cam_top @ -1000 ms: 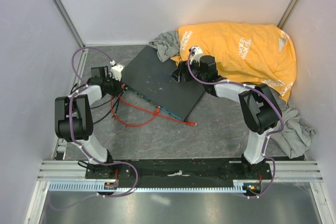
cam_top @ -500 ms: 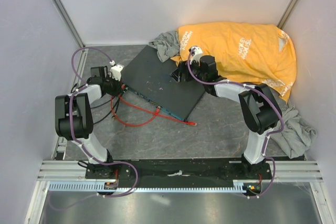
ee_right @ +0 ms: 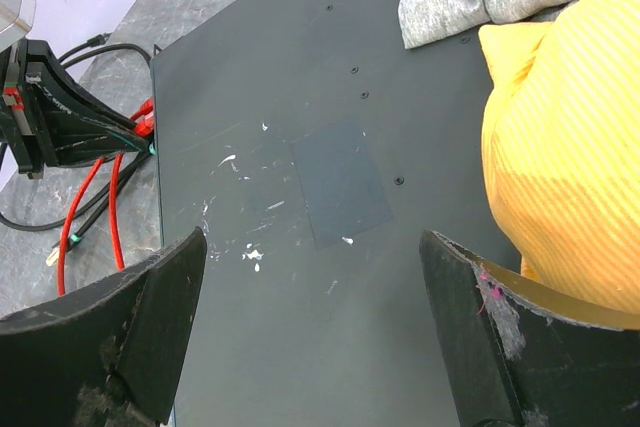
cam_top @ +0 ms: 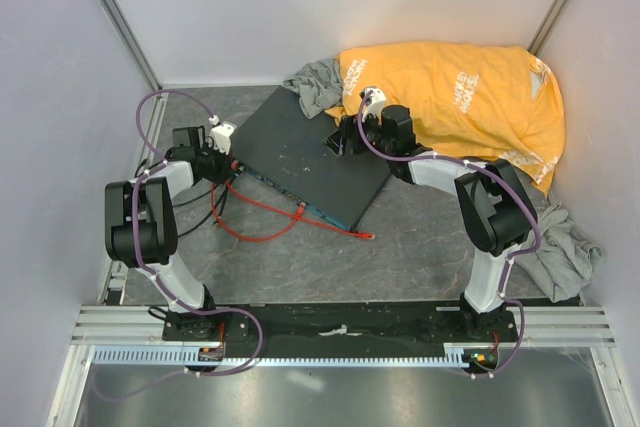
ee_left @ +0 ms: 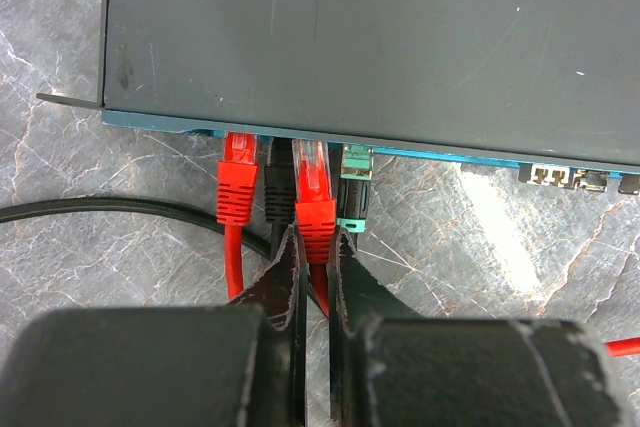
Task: Insert the plug into the switch port
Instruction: Insert the connector into the switch port.
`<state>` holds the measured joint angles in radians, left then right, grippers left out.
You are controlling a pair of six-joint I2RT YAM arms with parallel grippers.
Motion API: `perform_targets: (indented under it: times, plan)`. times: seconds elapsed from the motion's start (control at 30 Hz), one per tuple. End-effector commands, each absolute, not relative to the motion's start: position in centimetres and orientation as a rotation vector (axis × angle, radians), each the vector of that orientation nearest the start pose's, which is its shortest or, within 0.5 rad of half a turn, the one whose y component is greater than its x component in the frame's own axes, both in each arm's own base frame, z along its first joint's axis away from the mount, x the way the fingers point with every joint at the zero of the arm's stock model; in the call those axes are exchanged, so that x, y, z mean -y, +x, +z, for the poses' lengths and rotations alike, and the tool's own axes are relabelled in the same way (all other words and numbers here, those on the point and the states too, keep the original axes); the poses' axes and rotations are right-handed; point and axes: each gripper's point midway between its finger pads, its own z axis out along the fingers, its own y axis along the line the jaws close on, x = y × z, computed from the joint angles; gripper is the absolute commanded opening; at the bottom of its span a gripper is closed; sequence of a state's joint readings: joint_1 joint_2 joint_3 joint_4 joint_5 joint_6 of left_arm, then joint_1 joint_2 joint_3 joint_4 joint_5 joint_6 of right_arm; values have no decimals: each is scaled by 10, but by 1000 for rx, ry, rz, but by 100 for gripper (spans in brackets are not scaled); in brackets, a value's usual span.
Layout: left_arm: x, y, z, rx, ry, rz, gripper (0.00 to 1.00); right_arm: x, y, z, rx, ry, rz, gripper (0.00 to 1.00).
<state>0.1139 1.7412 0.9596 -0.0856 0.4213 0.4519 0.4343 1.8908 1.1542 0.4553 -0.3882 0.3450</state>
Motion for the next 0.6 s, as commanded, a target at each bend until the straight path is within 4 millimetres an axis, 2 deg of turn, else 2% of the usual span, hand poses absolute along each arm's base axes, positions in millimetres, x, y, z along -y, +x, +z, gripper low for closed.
perform_targets:
  times: [0.0,0.57]
  plan:
    - [-11,419,37,-2254,628,-110,2,-300,457,159,-1826,-378,915,95]
    - [-16,411,40,-2237,613,-62,2,-300,455,163,-1816,-376,925,95]
